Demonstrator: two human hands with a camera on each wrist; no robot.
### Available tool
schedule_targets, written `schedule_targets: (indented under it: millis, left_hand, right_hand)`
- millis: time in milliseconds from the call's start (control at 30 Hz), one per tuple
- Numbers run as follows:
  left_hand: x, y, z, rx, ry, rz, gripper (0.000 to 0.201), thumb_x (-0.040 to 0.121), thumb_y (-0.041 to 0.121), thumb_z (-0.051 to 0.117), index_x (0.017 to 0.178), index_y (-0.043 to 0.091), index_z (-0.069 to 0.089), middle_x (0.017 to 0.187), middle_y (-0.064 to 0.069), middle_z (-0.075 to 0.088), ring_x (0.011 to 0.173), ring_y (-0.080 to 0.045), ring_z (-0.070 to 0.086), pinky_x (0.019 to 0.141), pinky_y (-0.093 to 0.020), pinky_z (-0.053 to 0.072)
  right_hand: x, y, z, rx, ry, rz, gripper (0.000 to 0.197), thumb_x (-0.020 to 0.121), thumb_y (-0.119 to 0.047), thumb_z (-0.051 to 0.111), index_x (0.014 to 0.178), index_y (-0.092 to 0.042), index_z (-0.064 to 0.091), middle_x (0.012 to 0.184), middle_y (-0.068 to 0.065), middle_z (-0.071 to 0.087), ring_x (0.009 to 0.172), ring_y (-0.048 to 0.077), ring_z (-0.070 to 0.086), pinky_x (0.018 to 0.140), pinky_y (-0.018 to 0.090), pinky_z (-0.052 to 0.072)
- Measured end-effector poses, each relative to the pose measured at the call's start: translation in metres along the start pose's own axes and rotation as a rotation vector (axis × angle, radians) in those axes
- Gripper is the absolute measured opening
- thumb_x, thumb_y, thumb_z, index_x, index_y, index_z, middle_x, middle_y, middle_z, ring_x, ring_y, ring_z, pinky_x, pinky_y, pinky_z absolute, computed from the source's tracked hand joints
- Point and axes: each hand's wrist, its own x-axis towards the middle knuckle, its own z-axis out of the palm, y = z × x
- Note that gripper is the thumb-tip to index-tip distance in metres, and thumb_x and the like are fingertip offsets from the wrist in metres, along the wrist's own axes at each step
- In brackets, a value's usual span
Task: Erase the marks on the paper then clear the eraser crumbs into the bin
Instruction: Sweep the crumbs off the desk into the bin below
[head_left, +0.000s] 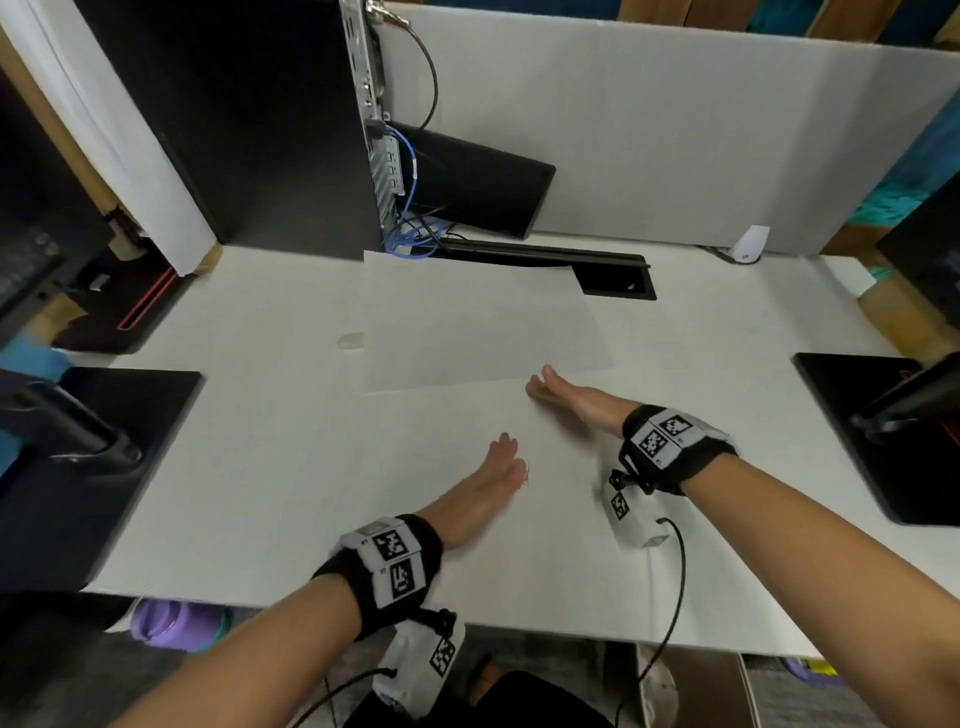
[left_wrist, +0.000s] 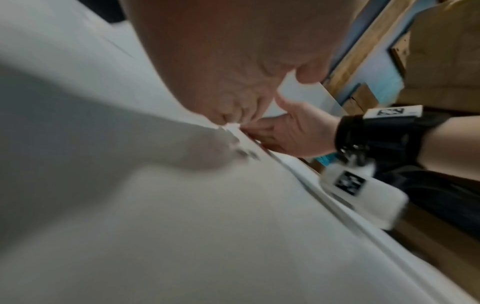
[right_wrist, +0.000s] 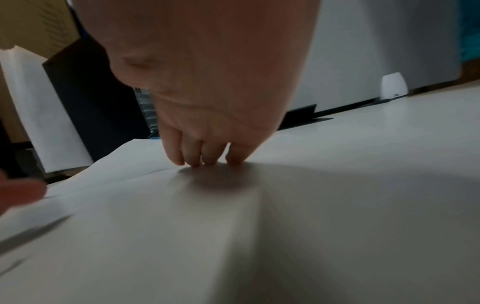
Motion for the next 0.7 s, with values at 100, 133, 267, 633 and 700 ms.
schedule_targets:
  millis: [100,133,267,633,700]
  left_hand:
    - [0.0,-0.009,-0.029,0.019,0.223,-0.033,0.057,0.102,0.037,0.017,0.15,0.015,-0.005,0.158,0.005,-0.013,0.145,-0.007,-0.014,0.118,-0.026,-0.006]
    - [0.004,-0.012,-0.038,0.04,0.276,-0.057,0.058,0.102,0.037,0.017,0.15,0.014,-0.006,0.158,0.003,-0.014,0.145,-0.009,-0.015,0.118,-0.027,-0.007]
    - [0.019,-0.016,-0.051,0.119,0.305,-0.182,0.06,0.103,0.036,0.014,0.149,0.007,-0.009,0.158,-0.006,-0.018,0.145,-0.016,-0.018,0.119,-0.03,-0.007]
    - [0.03,0.008,0.015,0.39,0.012,-0.154,0.057,0.103,0.031,0.008,0.148,0.004,-0.014,0.156,-0.006,-0.023,0.144,-0.014,-0.021,0.118,-0.029,-0.011]
    - [0.02,0.02,0.031,0.319,-0.064,-0.094,0.053,0.104,0.024,0.01,0.148,0.0,-0.008,0.157,-0.01,-0.017,0.146,-0.018,-0.017,0.118,-0.031,-0.008]
  right_hand:
    - [0.016,-0.011,0.016,-0.127,-0.107,-0.067,0.067,0.092,-0.058,-0.003,0.148,-0.029,0.018,0.159,-0.01,0.004,0.147,0.014,-0.003,0.118,0.039,-0.009]
    - [0.021,-0.013,0.021,-0.175,-0.141,-0.086,0.066,0.092,-0.058,-0.005,0.149,-0.031,0.016,0.159,-0.01,-0.001,0.147,0.016,-0.009,0.117,0.041,-0.013]
    - [0.014,-0.005,0.039,-0.271,-0.308,-0.147,0.069,0.088,-0.062,-0.008,0.147,-0.036,0.016,0.158,-0.013,0.002,0.144,0.013,-0.014,0.115,0.04,-0.018]
    - [-0.045,0.062,-0.009,0.299,0.097,-0.104,0.07,0.089,-0.067,0.009,0.133,-0.03,0.049,0.141,-0.011,0.048,0.136,0.003,0.035,0.119,0.033,0.012]
    - [-0.044,0.068,-0.009,0.222,0.103,-0.035,0.072,0.089,-0.064,0.004,0.145,-0.028,0.032,0.151,-0.016,0.029,0.142,0.003,0.018,0.12,0.033,0.002]
